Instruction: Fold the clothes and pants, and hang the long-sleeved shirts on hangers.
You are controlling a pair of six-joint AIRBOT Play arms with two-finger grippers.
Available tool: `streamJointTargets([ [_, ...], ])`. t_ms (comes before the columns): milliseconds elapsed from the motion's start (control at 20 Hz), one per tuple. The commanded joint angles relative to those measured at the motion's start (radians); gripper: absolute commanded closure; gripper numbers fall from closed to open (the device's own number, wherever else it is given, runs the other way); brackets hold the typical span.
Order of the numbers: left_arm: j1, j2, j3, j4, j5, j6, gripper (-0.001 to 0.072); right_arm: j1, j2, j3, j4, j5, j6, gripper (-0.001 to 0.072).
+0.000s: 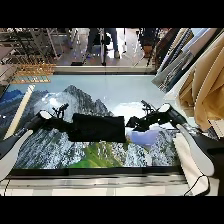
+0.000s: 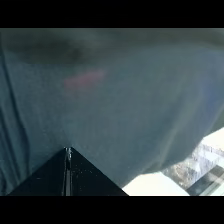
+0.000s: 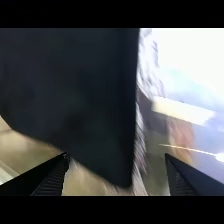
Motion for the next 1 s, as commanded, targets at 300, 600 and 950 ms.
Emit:
streamJointTargets([
  [300, -0.002, -0.011, 0.010, 0.006, -0.039, -0.019, 0.0702, 0.127, -0.267, 0.245, 0.179, 0.005, -0.080, 0.0248],
  [600, 0.008, 0.209, 0.011, 0.007, -0.260, 0.017, 0.0701, 0.055, -0.130, 0.409, 0.143, 0.205, -0.032, 0.0693],
  [950, 0.019, 0.453, -0.054, 0.007, -0.663, 0.040, 0.0701, -0.385, 0.264, 0.410, 0.011, 0.275, 0.222, 0.0693],
])
